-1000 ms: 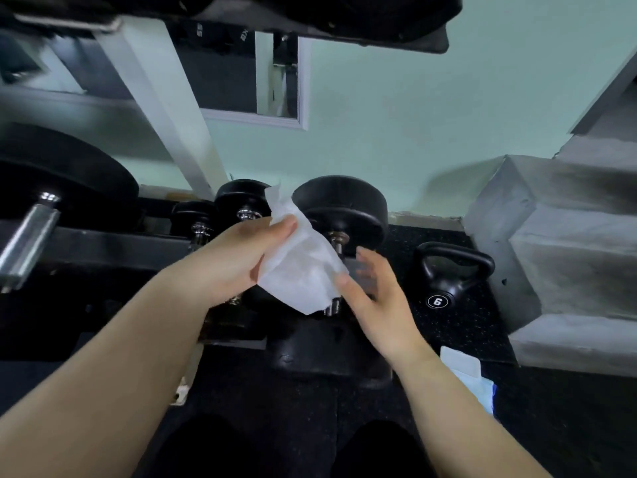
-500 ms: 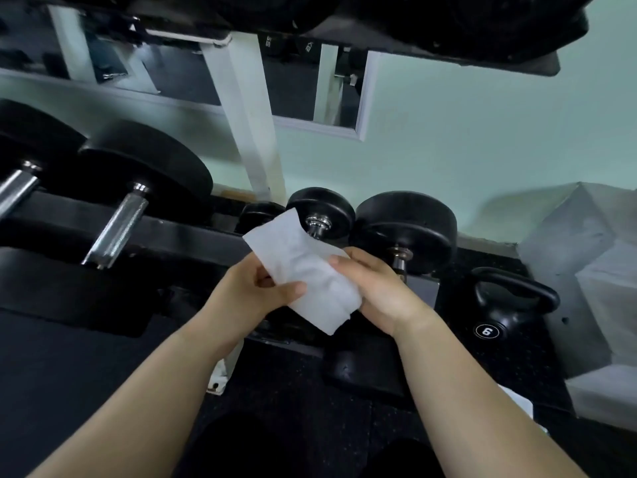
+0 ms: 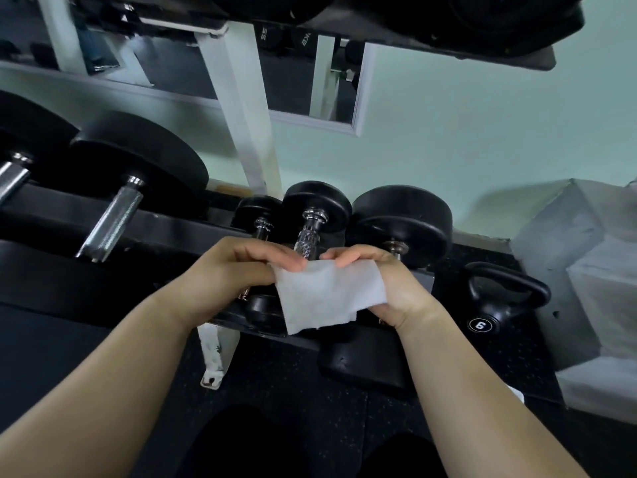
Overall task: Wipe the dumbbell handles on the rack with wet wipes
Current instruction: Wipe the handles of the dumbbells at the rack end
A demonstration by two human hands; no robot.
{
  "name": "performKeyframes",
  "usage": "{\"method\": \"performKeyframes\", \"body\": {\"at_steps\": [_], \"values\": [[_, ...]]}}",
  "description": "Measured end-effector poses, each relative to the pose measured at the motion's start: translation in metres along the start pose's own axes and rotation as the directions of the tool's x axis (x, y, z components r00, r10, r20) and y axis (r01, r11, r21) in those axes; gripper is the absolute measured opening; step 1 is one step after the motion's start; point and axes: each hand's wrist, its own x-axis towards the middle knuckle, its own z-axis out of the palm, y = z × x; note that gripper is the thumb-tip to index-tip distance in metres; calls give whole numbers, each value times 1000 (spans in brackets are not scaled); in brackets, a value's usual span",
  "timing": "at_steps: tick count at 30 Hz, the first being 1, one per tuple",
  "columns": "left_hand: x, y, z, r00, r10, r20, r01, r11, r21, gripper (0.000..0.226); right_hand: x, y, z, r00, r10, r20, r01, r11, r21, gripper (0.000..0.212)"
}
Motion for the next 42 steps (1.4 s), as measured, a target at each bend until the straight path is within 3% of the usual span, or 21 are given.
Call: {"method": "performKeyframes", "body": {"at_steps": [1,3,5,7,10,12,15,17,21,24,26,28,30,32,33,35,37,38,42], "values": [[-1,0,2,1000,-13,-5,13,1000,-9,13,0,-1,1,1000,17,-18,-16,1000,26,50],[0,-7,7,988,-2,-155,21,992,121,3,0,-3,1,994,85,-63,-79,992,101,34],[1,-12,14,936,111,-333,14,937,350,22,-2,-5,-1,983,174,-61,-161,972,172,36],[-1,-15,21,916,217,-337,-37,883,468,35,-4,-5,0,978,206,-20,-203,975,89,38],[-2,-18,25,895,287,-341,-86,862,499,41,-7,-2,8,971,233,45,-222,959,-177,15],[-3,-25,26,858,324,-398,-84,853,515,39,-5,-4,10,985,169,-41,-174,967,-188,14],[-4,-46,24,822,445,-356,-109,735,669,8,0,-14,4,951,-64,-304,-25,960,-279,13],[-6,-70,23,817,487,-310,-120,669,733,31,5,-19,4,901,-267,-342,46,843,-536,14],[-11,-97,32,772,515,-372,-116,690,715,37,22,-8,17,780,-614,-122,240,473,-848,31],[-9,-104,32,727,567,-387,-136,672,728,34,44,8,17,735,-645,211,330,67,-942,40],[-7,-108,31,701,598,-387,-158,660,734,37,55,11,12,722,-603,340,355,-98,-930,40],[-5,-110,32,674,631,-383,-178,643,745,52,59,6,8,671,-647,362,365,-138,-921,40],[-3,-113,33,657,647,-386,-184,635,751,64,61,-6,8,594,-756,274,336,-76,-939,41],[-2,-115,33,639,667,-383,-194,622,759,58,63,-9,8,546,-801,245,346,-51,-937,41],[-1,-117,33,627,680,-380,-199,612,765,51,63,-3,9,558,-780,284,360,-80,-929,41],[0,-119,32,614,698,-369,-210,595,776,41,63,15,7,679,-597,428,409,-177,-895,42],[1,-121,32,609,707,-360,-212,583,784,41,59,25,1,826,-326,460,427,-171,-888,42],[1,-121,32,606,709,-359,-212,580,787,41,57,26,-4,866,-232,443,417,-156,-896,43],[2,-123,31,590,726,-353,-209,560,802,41,43,18,-16,878,-105,467,448,-159,-880,51]]}}
